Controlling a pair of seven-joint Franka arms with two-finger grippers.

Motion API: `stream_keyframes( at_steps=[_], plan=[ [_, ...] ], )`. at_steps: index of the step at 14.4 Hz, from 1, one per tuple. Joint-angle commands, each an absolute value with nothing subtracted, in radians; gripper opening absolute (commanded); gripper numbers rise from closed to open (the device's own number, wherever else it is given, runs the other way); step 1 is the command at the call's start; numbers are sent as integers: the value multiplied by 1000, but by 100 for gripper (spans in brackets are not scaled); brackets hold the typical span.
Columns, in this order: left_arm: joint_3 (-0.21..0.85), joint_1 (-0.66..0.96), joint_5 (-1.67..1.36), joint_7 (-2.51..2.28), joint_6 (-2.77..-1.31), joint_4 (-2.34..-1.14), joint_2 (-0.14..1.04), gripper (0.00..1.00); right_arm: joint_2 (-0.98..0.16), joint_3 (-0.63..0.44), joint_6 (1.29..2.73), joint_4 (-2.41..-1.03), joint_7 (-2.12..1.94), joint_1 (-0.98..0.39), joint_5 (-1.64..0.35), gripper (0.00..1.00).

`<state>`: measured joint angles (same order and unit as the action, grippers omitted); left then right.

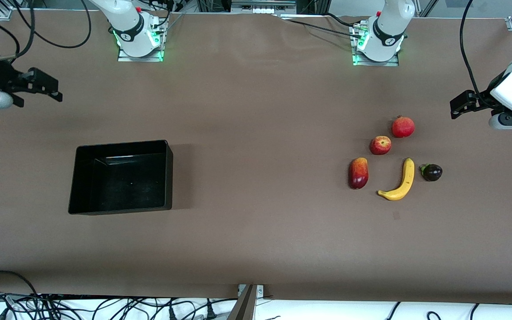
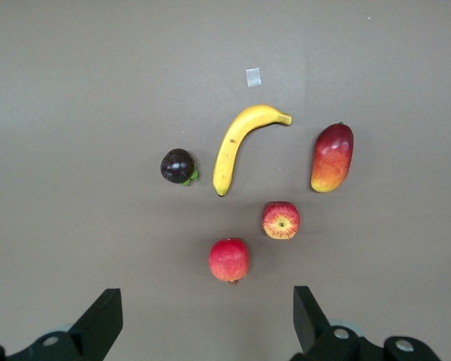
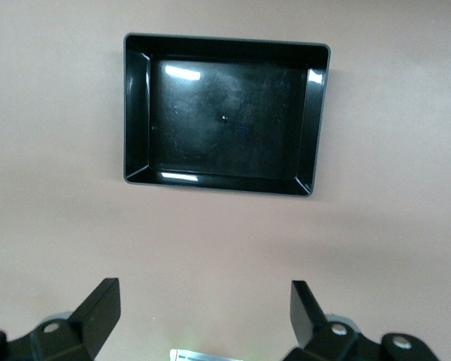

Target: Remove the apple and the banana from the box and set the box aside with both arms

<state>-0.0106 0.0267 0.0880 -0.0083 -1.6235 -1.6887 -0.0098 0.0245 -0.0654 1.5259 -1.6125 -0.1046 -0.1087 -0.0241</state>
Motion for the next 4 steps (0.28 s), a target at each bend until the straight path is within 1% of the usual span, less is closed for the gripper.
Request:
stream_keyframes(
  at_steps=[1, 4],
  plan=[
    [-12, 17, 69, -12, -1609, -1678, -20, 100, 43, -40, 1525, -1638, -80, -118, 17, 100],
    [-11, 17, 67, -12, -1609, -1686, -34, 100, 15, -40, 1522, -1606, -75, -138, 18, 100]
  ],
)
